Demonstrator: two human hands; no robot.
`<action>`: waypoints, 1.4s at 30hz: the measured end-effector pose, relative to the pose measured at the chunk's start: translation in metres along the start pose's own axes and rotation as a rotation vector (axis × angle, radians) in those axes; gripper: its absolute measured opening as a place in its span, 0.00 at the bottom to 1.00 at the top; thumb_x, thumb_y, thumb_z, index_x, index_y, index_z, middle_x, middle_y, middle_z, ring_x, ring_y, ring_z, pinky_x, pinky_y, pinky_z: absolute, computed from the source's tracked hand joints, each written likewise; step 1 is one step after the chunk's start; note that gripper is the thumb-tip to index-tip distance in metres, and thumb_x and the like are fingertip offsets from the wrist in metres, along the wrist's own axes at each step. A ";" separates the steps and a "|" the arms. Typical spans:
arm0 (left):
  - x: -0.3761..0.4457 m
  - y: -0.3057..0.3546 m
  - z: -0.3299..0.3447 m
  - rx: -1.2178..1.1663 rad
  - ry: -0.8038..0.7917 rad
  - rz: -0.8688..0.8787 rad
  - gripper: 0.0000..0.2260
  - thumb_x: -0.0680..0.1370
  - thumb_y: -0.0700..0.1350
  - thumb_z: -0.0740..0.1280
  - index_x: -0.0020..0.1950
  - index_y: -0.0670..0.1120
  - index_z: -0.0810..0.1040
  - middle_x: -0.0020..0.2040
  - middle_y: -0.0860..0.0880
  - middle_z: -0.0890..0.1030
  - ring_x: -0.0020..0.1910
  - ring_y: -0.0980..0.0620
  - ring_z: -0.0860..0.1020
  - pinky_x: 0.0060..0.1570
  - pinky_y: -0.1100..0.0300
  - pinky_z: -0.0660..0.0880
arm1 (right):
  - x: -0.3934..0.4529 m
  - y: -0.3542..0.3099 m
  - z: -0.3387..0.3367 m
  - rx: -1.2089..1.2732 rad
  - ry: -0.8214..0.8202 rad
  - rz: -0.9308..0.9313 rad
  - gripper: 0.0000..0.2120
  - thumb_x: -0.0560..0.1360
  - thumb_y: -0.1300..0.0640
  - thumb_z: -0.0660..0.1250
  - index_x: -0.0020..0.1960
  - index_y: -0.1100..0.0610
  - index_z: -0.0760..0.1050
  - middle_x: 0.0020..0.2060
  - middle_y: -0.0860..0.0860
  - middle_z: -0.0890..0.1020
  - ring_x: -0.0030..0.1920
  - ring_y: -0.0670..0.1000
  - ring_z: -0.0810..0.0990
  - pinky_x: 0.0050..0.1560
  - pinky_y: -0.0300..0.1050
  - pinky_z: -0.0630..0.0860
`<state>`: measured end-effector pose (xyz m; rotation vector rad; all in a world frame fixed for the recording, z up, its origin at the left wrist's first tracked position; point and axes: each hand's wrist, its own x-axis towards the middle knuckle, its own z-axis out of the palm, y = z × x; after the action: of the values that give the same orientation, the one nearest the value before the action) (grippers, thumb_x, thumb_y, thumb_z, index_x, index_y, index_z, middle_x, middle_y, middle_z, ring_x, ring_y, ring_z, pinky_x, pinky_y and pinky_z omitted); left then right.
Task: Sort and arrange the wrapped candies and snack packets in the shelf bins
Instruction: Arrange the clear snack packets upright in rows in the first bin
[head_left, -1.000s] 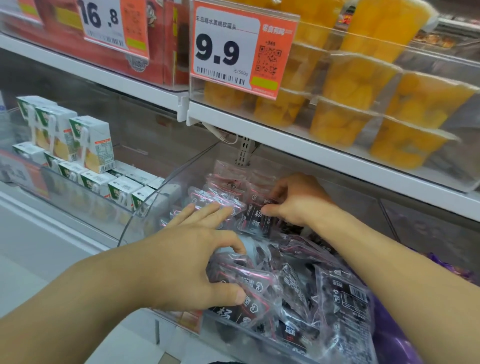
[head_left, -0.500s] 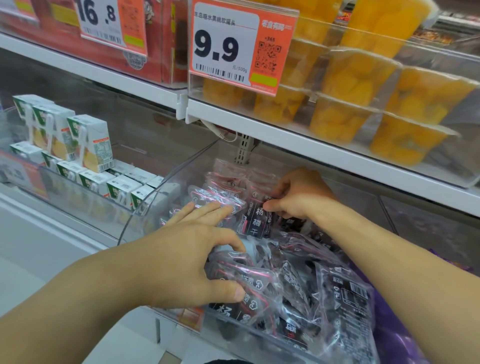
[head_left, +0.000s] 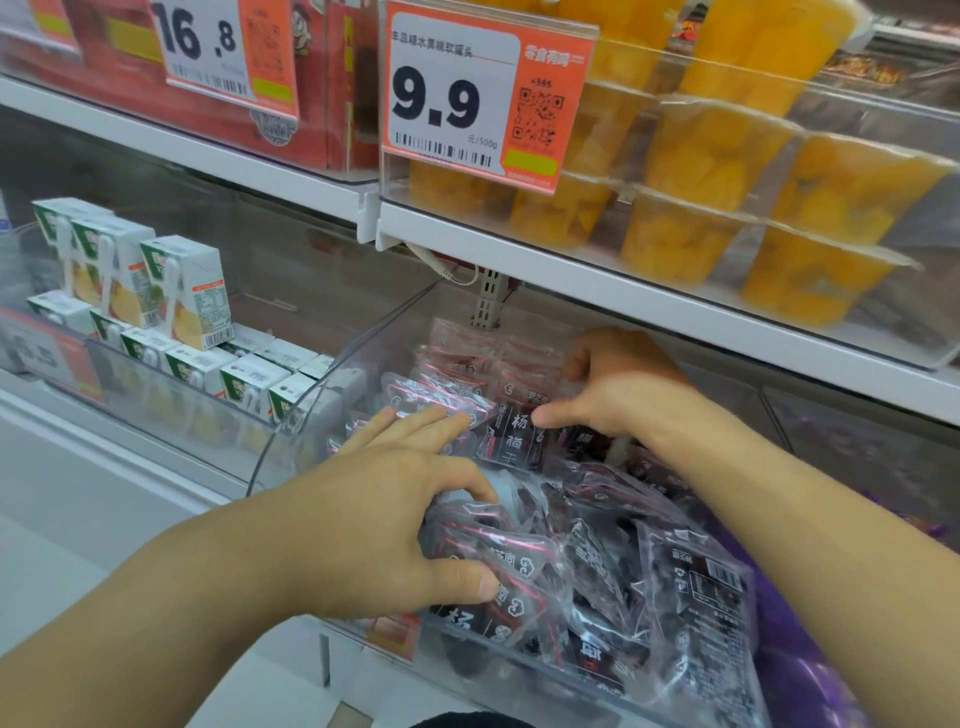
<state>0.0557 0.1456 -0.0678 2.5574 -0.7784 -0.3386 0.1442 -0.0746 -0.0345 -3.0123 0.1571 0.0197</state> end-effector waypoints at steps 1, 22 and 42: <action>0.000 0.000 0.000 0.000 -0.002 0.002 0.25 0.71 0.70 0.66 0.67 0.68 0.68 0.79 0.63 0.39 0.75 0.66 0.34 0.72 0.62 0.30 | -0.006 -0.001 -0.005 -0.055 0.028 -0.022 0.25 0.64 0.37 0.78 0.49 0.52 0.75 0.44 0.49 0.79 0.44 0.52 0.78 0.44 0.44 0.76; -0.001 0.008 0.000 0.144 0.082 0.027 0.20 0.72 0.60 0.73 0.63 0.62 0.79 0.64 0.59 0.66 0.66 0.52 0.61 0.69 0.53 0.63 | -0.078 0.005 -0.009 0.302 -0.625 -0.560 0.24 0.73 0.65 0.69 0.67 0.51 0.75 0.52 0.39 0.80 0.48 0.34 0.78 0.47 0.30 0.74; 0.013 0.036 0.006 0.132 -0.004 0.040 0.13 0.77 0.50 0.71 0.60 0.53 0.79 0.52 0.53 0.83 0.53 0.53 0.79 0.54 0.57 0.76 | -0.126 0.082 -0.027 0.079 -0.278 -0.669 0.14 0.69 0.36 0.74 0.40 0.46 0.81 0.41 0.39 0.81 0.47 0.41 0.80 0.48 0.43 0.77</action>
<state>0.0466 0.1091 -0.0572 2.6597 -0.8798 -0.2890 0.0110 -0.1455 -0.0151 -2.7832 -0.8416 0.3504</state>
